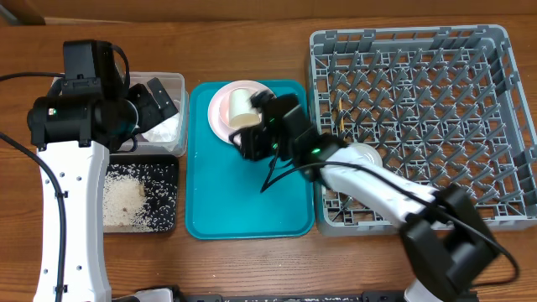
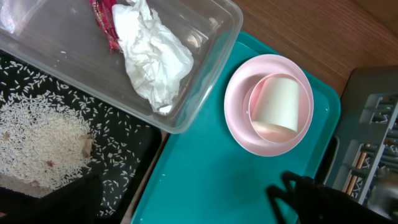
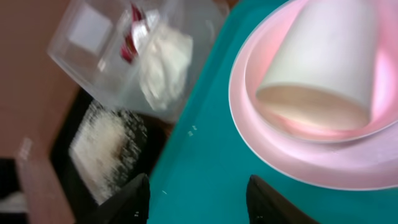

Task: Sort waste into correct bins and load items into the dishwasher
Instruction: 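Reach the right gripper to the white paper cup on the pink plate, then close the right gripper around the white paper cup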

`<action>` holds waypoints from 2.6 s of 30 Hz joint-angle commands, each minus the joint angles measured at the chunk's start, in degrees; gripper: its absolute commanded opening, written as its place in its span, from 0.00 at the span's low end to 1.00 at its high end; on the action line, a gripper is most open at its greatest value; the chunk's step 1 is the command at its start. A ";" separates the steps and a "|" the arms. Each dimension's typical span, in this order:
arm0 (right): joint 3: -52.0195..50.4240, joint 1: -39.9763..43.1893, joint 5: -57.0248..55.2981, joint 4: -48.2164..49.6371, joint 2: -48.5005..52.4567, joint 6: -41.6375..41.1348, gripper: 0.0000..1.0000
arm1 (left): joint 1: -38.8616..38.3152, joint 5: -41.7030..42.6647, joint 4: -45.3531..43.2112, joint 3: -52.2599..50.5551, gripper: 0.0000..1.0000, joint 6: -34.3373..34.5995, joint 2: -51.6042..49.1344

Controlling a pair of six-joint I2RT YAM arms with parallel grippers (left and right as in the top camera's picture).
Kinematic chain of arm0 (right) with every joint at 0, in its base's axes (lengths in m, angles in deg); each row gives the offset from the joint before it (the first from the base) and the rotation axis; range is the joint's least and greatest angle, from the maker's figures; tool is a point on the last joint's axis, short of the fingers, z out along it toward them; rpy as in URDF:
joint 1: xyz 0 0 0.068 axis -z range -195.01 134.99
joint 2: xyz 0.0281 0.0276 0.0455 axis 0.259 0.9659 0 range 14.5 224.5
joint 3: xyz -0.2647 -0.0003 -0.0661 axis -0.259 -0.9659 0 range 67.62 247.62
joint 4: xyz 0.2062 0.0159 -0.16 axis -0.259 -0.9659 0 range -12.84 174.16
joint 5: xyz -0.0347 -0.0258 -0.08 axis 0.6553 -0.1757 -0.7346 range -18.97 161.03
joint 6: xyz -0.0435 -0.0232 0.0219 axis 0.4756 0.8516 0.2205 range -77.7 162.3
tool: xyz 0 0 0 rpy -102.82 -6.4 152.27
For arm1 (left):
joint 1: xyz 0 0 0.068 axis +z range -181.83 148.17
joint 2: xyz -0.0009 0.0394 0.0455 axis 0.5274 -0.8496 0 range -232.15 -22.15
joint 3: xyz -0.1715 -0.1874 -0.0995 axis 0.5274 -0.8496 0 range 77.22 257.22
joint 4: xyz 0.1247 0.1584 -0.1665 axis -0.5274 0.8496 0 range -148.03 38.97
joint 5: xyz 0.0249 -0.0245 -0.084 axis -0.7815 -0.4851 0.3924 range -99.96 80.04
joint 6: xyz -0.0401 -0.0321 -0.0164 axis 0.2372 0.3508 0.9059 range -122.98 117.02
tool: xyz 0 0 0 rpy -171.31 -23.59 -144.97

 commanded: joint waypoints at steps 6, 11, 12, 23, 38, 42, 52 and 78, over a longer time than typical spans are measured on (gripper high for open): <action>1.01 -7.48 -14.53 2.01 4.90 30.95 0.38 | -0.24 0.15 -0.07 1.14 1.00 -1.07 0.50; 1.01 -7.39 -14.80 6.36 9.44 37.90 0.34 | -0.24 0.15 -0.07 1.14 1.00 -1.07 0.50; 1.01 -7.34 -15.28 7.69 10.27 37.88 0.34 | -0.24 0.15 -0.07 1.14 1.00 -1.07 0.50; 1.01 -6.03 -17.25 10.43 12.66 37.86 0.33 | -0.24 0.15 -0.04 1.14 1.00 -1.07 0.50; 1.01 -5.40 -17.18 8.90 14.23 37.62 0.18 | -0.24 0.15 -0.04 1.14 1.00 -1.07 0.50; 1.03 -6.36 -17.18 6.40 13.31 37.62 0.18 | -0.22 0.15 -0.04 1.14 1.00 -1.07 0.50; 1.05 -9.88 -17.18 -10.62 4.39 31.45 0.19 | -0.22 0.15 -0.04 1.14 1.00 -1.07 0.50; 1.14 1.07 11.74 -13.92 -5.07 -35.01 0.52 | -0.22 0.15 -0.04 1.14 1.00 -1.07 0.50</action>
